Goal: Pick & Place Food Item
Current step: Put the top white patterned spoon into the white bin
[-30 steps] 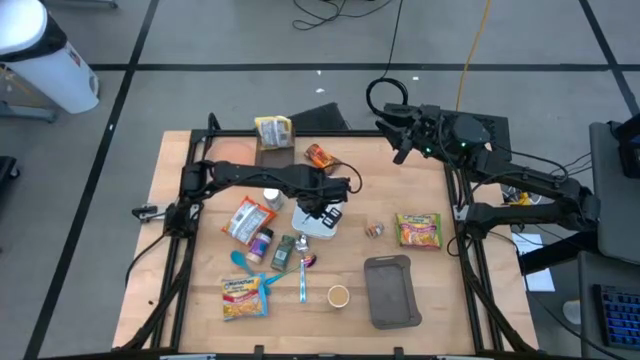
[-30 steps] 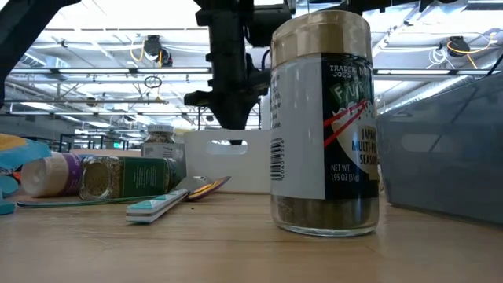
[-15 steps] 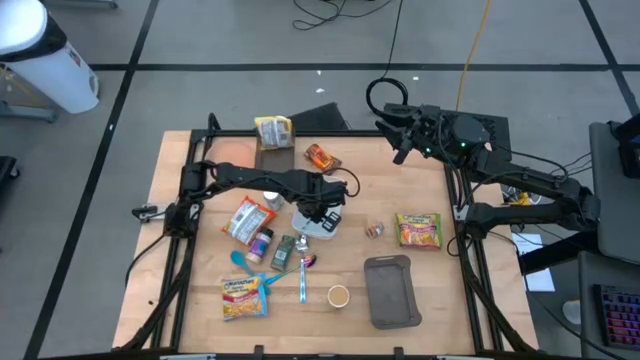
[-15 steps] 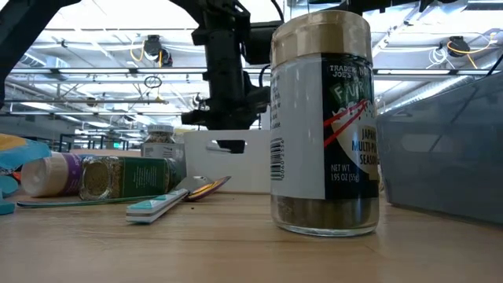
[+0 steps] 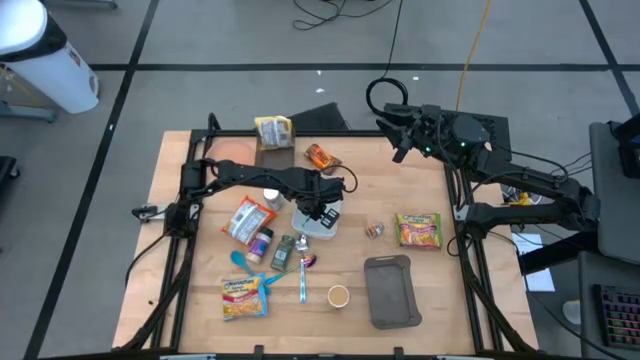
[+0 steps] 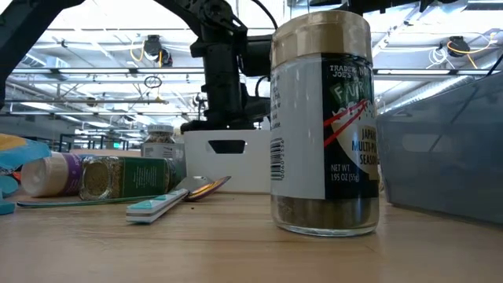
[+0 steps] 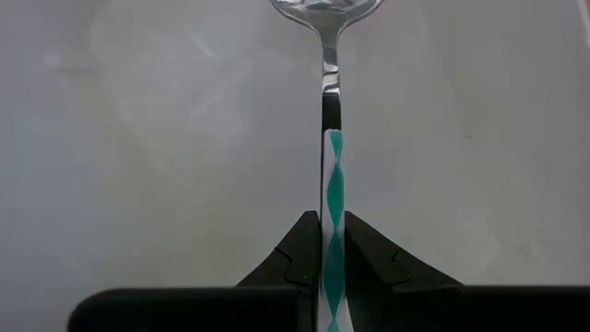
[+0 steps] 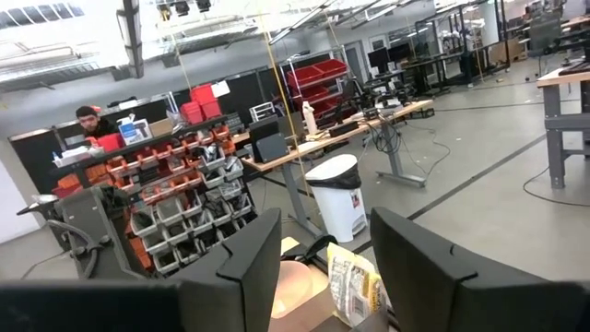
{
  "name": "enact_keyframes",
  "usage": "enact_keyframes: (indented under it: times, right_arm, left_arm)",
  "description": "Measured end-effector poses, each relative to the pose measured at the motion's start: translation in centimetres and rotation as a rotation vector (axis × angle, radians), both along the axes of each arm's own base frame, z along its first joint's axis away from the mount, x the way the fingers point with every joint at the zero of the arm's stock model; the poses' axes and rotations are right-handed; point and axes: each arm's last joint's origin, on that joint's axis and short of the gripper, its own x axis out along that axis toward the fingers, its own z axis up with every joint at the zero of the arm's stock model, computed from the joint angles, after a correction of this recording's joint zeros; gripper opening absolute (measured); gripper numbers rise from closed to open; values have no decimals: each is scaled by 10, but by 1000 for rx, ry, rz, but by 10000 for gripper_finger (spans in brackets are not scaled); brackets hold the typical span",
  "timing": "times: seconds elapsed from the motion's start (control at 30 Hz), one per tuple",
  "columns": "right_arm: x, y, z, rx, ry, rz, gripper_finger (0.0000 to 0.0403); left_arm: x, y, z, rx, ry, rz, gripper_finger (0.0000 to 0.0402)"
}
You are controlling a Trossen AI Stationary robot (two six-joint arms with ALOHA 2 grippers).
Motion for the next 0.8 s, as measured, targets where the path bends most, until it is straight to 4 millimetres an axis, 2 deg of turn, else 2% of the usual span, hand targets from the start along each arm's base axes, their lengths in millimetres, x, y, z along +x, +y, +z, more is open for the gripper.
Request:
enact_keyframes:
  times: [0.27,0.8]
  right_arm:
    - [0,0,-4,0,-2,0,160]
    - [2,-1,-50,138,-85,21,160]
  left_arm:
    - [0,2,0,5,-6,-32,26]
    - [5,4,-14,-8,-6,-74,25]
